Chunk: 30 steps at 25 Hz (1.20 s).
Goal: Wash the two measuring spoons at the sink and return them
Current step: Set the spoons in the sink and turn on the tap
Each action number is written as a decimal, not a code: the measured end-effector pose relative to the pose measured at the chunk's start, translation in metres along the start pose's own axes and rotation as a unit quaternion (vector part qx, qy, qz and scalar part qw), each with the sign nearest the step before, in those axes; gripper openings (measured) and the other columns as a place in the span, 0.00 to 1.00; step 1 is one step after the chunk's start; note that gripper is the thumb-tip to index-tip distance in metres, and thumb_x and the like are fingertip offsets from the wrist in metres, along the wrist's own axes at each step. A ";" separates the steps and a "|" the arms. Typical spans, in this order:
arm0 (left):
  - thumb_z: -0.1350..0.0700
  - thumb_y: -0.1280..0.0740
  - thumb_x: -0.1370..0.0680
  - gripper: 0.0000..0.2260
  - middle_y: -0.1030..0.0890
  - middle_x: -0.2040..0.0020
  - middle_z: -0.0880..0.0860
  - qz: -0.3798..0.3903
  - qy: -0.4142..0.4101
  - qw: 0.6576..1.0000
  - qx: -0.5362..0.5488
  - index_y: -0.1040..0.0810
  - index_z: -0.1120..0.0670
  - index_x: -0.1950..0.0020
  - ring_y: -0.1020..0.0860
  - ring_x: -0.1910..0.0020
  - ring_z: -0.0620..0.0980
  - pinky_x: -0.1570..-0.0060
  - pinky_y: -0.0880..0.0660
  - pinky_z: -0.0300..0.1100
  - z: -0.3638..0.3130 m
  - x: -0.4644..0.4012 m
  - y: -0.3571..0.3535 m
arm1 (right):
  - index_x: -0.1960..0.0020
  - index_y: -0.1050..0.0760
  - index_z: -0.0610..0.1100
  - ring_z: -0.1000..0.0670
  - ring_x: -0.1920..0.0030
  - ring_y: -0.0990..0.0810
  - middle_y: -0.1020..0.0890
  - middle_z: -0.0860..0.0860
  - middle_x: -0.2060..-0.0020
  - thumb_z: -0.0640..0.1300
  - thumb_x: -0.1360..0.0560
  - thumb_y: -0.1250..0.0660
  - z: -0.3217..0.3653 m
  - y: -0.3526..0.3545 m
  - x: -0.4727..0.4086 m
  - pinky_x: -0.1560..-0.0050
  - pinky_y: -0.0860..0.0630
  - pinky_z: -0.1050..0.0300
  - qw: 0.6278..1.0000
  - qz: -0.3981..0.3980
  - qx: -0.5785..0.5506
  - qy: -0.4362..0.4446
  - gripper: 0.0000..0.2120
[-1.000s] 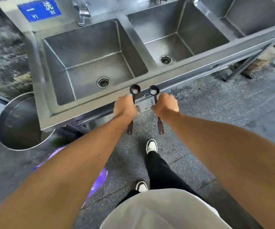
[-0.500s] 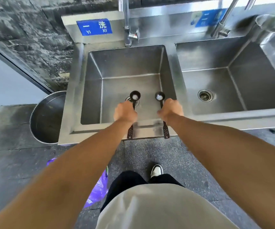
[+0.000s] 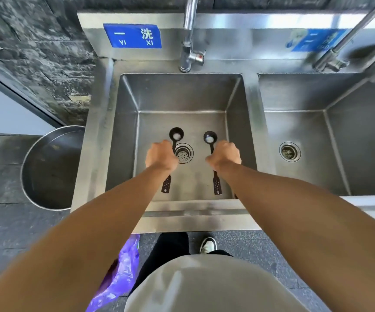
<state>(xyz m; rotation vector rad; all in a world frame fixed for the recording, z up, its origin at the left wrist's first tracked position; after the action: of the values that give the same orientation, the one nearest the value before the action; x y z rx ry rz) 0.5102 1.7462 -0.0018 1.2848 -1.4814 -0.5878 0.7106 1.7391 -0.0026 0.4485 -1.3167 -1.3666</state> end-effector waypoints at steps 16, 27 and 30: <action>0.61 0.32 0.23 0.04 0.18 0.50 0.62 0.055 0.088 0.994 0.030 0.24 0.60 0.51 0.19 0.49 0.63 0.55 0.19 0.50 0.080 -0.149 -0.008 | 0.54 0.24 0.44 0.41 0.53 0.17 0.22 0.47 0.61 0.41 0.29 0.29 0.120 -0.086 -0.118 0.60 0.22 0.53 0.998 0.061 0.029 -0.008 0.06; 0.63 0.34 0.24 0.05 0.18 0.57 0.61 0.029 0.126 0.990 0.051 0.26 0.59 0.60 0.18 0.57 0.62 0.65 0.28 0.46 0.125 -0.261 -0.073 | 0.62 0.30 0.44 0.43 0.62 0.23 0.29 0.49 0.69 0.39 0.29 0.29 0.158 -0.197 -0.227 0.67 0.28 0.56 0.996 0.080 0.034 0.035 0.09; 0.62 0.33 0.24 0.05 0.18 0.55 0.60 0.022 0.141 0.989 0.036 0.26 0.57 0.59 0.19 0.55 0.61 0.64 0.26 0.47 0.140 -0.286 -0.085 | 0.62 0.30 0.44 0.43 0.62 0.26 0.31 0.49 0.70 0.38 0.30 0.30 0.160 -0.224 -0.243 0.66 0.29 0.56 0.995 0.082 0.046 0.045 0.09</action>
<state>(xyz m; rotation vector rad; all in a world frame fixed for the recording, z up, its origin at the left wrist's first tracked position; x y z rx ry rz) 0.3854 1.9468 -0.2313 1.3268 -1.3008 -0.3097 0.5486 1.9614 -0.2463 0.4483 -1.3154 -1.1405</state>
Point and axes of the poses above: each hand's wrist, its own x-axis away from the middle knuckle, its own y-axis out of the back of the hand, z = x × y, the point moved 6 cm from there along -x, towards the middle knuckle
